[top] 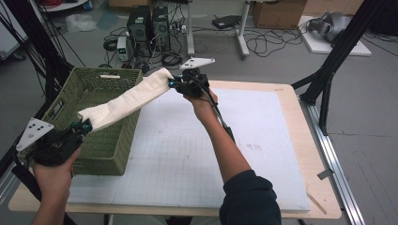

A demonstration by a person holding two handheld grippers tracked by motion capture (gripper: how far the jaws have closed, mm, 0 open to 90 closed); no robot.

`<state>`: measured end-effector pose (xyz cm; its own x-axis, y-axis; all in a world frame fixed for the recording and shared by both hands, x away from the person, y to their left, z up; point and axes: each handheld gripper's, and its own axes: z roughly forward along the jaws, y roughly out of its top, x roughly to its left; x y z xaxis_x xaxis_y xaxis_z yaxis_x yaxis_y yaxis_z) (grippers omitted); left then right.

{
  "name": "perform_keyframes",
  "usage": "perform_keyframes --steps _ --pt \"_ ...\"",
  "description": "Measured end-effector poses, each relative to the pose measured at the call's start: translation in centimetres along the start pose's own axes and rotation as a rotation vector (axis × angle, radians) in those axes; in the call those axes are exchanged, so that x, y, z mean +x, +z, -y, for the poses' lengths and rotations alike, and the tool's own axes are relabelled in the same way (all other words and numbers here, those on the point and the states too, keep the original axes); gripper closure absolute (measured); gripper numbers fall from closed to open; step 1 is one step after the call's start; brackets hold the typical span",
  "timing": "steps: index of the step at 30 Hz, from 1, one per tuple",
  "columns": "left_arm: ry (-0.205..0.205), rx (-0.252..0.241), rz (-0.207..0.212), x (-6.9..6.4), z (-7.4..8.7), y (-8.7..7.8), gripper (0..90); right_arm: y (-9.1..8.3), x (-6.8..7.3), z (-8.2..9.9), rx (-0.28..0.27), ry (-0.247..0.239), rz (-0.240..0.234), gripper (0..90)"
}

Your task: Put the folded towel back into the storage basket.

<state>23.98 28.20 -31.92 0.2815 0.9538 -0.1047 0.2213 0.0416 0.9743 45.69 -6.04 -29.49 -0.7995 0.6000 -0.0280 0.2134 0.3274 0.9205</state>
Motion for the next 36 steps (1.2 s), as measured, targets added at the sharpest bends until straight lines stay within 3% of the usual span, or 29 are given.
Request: perform_keyframes --steps 14,36 --pt "-0.015 -0.019 -0.063 1.8 0.4 -1.7 82.8 3.8 1.6 -2.1 0.003 -0.028 -0.039 81.0" --pt "-0.033 -0.025 -0.119 3.9 1.4 -3.6 82.8 9.0 4.0 -4.2 0.019 -0.060 -0.087 81.0"
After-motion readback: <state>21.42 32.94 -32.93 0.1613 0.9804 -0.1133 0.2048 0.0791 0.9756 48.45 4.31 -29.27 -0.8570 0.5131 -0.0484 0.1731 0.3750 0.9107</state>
